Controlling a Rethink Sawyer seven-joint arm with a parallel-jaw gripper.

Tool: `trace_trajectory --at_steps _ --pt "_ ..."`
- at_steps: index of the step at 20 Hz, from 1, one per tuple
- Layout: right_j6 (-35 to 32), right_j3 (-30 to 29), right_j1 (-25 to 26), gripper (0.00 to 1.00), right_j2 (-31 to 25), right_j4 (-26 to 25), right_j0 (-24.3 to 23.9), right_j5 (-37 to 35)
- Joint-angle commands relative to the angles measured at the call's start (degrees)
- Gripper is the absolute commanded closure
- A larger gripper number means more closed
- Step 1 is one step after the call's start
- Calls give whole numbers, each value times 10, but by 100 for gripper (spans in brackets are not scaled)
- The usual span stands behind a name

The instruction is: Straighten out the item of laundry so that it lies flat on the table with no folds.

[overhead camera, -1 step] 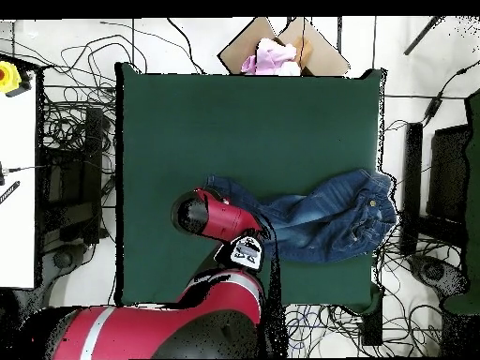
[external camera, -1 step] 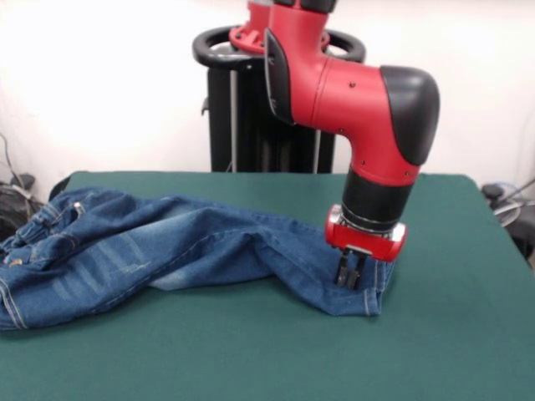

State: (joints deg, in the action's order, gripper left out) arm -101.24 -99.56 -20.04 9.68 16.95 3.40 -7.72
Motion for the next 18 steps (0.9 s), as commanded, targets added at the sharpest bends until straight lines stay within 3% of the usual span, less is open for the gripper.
trace_trajectory --at_steps 1,11,18 --pt "-101 44 53 100 -101 23 -1 -10" --pt "-100 0 11 100 -124 17 -20 -24" --pt "-102 17 -4 100 -77 20 15 -74"
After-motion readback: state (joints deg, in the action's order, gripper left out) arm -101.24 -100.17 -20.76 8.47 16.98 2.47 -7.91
